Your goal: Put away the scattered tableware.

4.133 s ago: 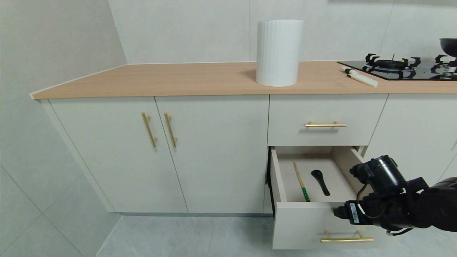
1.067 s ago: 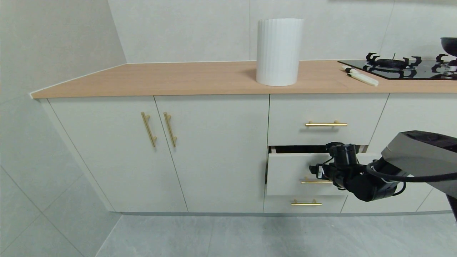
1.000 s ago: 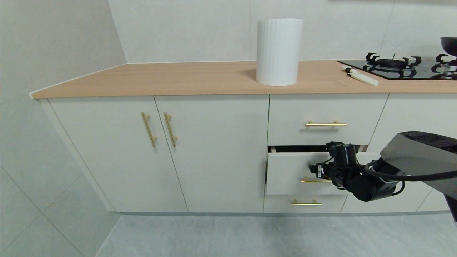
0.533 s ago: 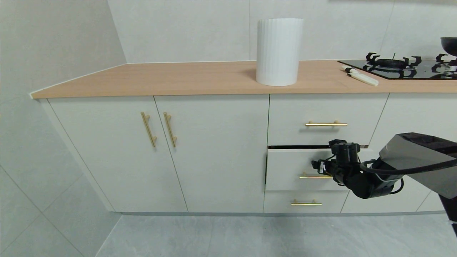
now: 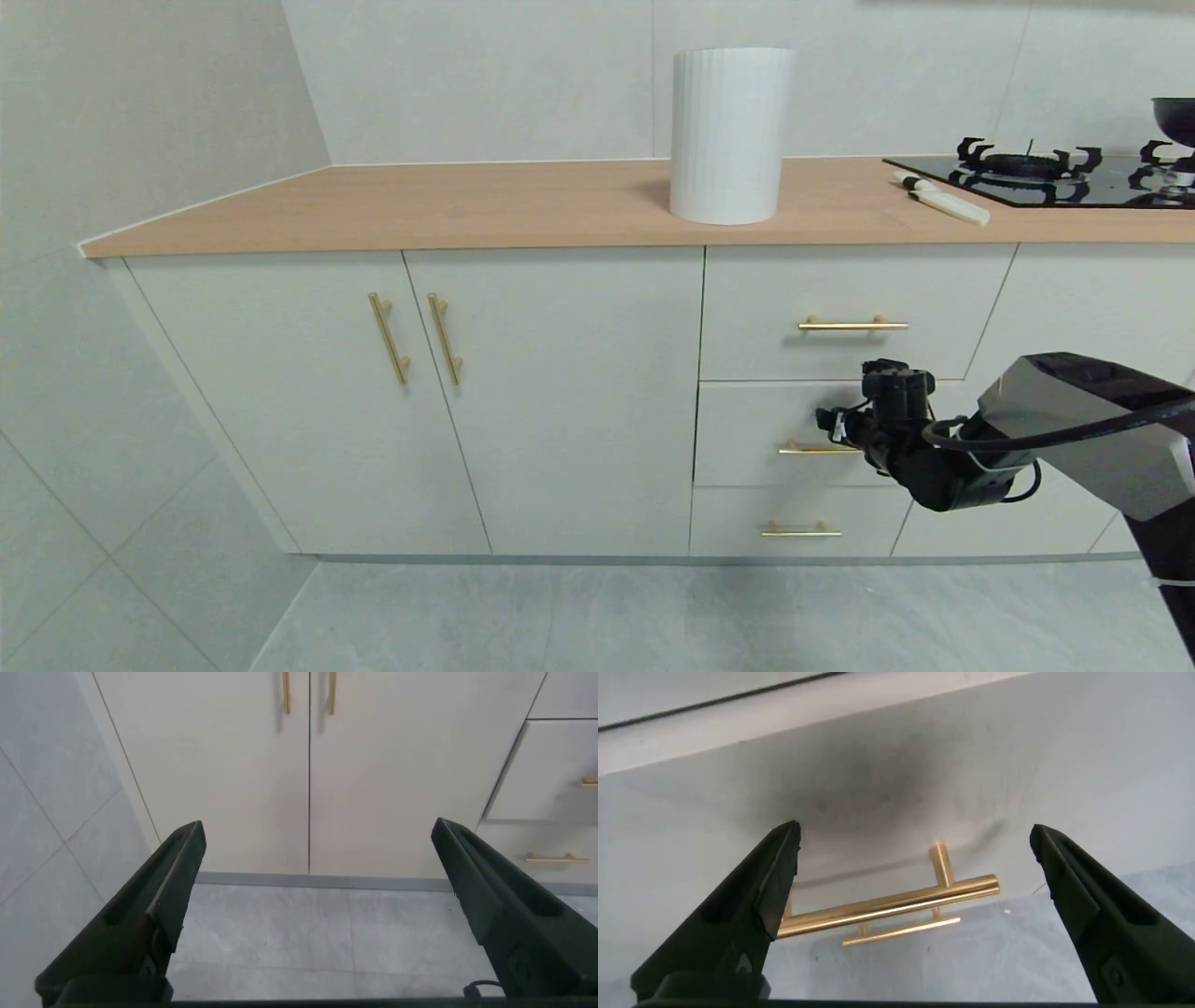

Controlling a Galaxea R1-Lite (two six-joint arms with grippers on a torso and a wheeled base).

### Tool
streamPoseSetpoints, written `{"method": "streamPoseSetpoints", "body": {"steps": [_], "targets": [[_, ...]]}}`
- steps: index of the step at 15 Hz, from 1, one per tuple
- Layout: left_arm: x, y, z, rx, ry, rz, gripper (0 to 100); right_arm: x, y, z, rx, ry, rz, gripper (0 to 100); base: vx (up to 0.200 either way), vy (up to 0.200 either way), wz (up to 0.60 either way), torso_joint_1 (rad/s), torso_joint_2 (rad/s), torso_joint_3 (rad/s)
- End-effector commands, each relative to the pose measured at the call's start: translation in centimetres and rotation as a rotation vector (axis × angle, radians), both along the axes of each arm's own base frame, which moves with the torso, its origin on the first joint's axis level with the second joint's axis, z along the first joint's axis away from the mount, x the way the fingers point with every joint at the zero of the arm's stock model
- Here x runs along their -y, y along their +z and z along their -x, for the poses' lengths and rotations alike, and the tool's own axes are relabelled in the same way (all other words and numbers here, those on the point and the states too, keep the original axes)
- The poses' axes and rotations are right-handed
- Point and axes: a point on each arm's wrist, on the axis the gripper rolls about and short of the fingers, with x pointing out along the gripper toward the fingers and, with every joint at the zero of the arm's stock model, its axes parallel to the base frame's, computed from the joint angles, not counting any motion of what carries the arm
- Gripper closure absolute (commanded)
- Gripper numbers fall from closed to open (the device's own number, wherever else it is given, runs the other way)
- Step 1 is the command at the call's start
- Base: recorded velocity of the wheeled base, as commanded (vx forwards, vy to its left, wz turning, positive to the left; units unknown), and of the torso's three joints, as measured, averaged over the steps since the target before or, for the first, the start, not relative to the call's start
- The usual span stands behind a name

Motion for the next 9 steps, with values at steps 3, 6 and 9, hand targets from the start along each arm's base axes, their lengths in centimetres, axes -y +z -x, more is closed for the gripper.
{"method": "streamPoseSetpoints", "body": {"steps": [3, 6, 9], "targets": [[0.00, 0.01, -0.01, -0.001, 0.001, 0.000, 0, 0.01, -0.03, -1.11, 0.040, -0.029, -0.039, 0, 0.000, 0.000, 0.00, 0.000, 0.00, 0.000], [0.00, 0.01, -0.01, -0.001, 0.001, 0.000, 0, 0.03, -0.07, -1.18, 0.043, -0.043, -0.037, 0, 0.000, 0.000, 0.00, 0.000, 0.00, 0.000], [0.00, 0.01, -0.01, -0.001, 0.001, 0.000, 0, 0.04, 0.07, -1.07, 0.042, -0.044, -0.036, 0, 0.000, 0.000, 0.00, 0.000, 0.00, 0.000]]}}
